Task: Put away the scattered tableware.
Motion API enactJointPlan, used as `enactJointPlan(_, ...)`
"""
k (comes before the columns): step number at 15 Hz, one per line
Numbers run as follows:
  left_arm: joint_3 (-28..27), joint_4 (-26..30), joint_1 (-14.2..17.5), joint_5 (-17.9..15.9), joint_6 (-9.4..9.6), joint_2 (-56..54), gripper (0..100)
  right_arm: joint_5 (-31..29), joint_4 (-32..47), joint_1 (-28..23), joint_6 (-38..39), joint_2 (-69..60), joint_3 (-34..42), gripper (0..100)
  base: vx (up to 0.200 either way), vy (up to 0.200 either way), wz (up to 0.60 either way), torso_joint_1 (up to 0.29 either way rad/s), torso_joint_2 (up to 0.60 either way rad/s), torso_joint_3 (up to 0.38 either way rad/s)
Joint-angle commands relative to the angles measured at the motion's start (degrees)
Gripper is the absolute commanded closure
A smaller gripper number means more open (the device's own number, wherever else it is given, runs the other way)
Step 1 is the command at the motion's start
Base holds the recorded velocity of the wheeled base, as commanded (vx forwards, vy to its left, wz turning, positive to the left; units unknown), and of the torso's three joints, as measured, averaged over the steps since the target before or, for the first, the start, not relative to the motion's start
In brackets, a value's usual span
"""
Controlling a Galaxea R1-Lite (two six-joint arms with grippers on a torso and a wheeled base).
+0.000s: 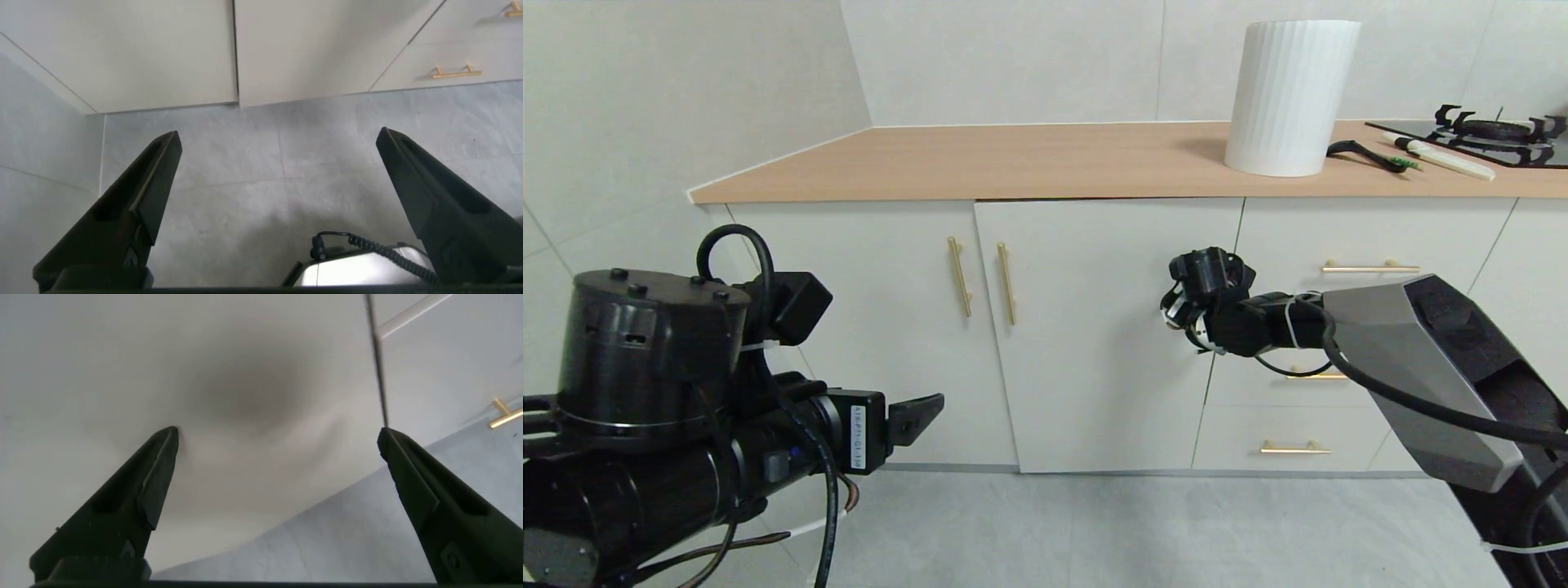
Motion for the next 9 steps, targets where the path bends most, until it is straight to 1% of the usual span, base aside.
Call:
enactJointPlan(1,0.0,0.0,0.0,0.0,-0.01,0.0,0,-0.1,-0.6,-1.0,-0.1,0.4,0.0,0,0.000,0.000,0.00,0.000,0.00,0.000)
enactJointPlan(7,0.1,0.0,0.0,0.0,-0.01,0.0,0,-0.1,-1.6,-1.7,-0.1,0.0,0.0,0,0.000,0.000,0.00,0.000,0.00,0.000)
enactJointPlan(8,0.1,0.0,0.0,0.0,-0.01,-0.1,0,-0.3,-0.9,-1.5,-0.1,-1.3,0.0,0,0.000,0.000,0.00,0.000,0.00,0.000)
enactJointPlan(9,0.1,0.0,0.0,0.0,-0.01,-0.4,0,-0.6,1.4,-1.1,-0.1,-4.3,0.5,0,0.000,0.000,0.00,0.000,0.00,0.000)
